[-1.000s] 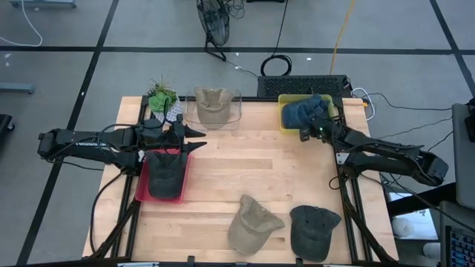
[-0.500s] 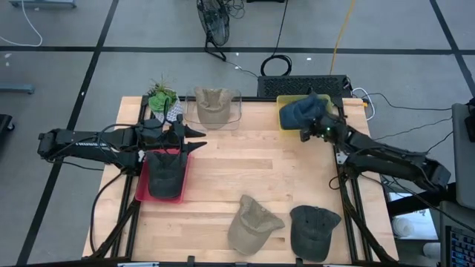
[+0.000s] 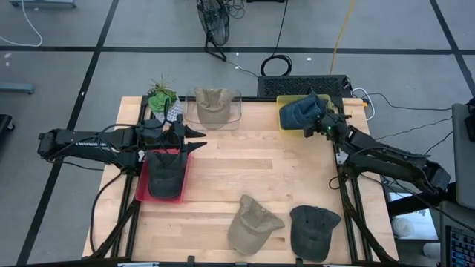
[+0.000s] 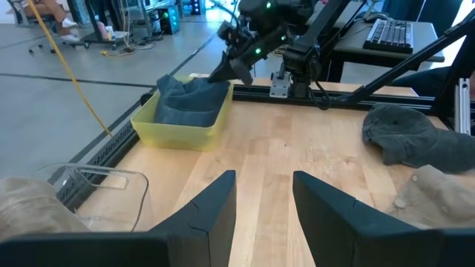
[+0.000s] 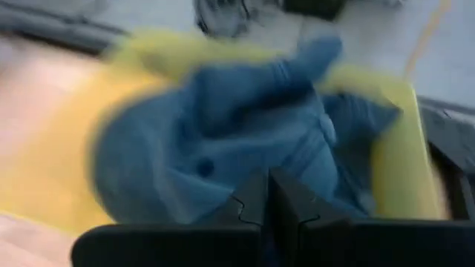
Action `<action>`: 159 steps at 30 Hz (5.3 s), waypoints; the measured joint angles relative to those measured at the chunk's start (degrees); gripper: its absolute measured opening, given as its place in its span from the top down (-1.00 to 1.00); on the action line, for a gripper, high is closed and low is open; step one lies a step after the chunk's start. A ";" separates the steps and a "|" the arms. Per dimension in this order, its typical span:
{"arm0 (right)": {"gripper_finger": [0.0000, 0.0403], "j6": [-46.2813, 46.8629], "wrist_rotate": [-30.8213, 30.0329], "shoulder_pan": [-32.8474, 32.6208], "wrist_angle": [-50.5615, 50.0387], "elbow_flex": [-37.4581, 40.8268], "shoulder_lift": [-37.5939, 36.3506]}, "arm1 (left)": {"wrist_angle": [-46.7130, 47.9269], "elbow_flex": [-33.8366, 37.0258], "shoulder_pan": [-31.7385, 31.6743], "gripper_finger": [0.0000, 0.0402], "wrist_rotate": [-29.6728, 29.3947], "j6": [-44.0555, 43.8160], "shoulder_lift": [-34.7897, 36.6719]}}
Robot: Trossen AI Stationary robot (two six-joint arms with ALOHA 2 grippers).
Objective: Pick & Place hat
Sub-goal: Put the blue cap into the yellow bin, then put the brown cap into the transparent bin
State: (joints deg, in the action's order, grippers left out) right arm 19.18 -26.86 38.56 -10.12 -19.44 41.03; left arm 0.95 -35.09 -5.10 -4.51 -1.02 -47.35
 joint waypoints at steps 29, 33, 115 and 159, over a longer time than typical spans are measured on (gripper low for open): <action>1.00 -1.92 3.53 4.49 15.06 8.87 3.53 | 0.29 0.00 0.00 0.27 -0.01 1.20 0.00; 1.00 -2.30 3.52 4.49 14.60 8.15 -0.80 | 0.47 0.00 0.00 0.27 0.00 0.36 0.00; 1.00 4.31 16.85 -61.56 3.69 -51.64 55.91 | -10.65 -0.04 6.67 0.27 2.52 15.70 7.18; 0.83 20.19 27.29 -69.63 -5.16 -51.98 65.95 | -14.37 -0.04 6.32 0.27 1.47 9.90 0.57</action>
State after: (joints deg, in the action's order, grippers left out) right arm 39.37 0.43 -31.07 -15.28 -71.42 106.98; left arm -13.42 -35.14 1.21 -3.04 8.88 -46.78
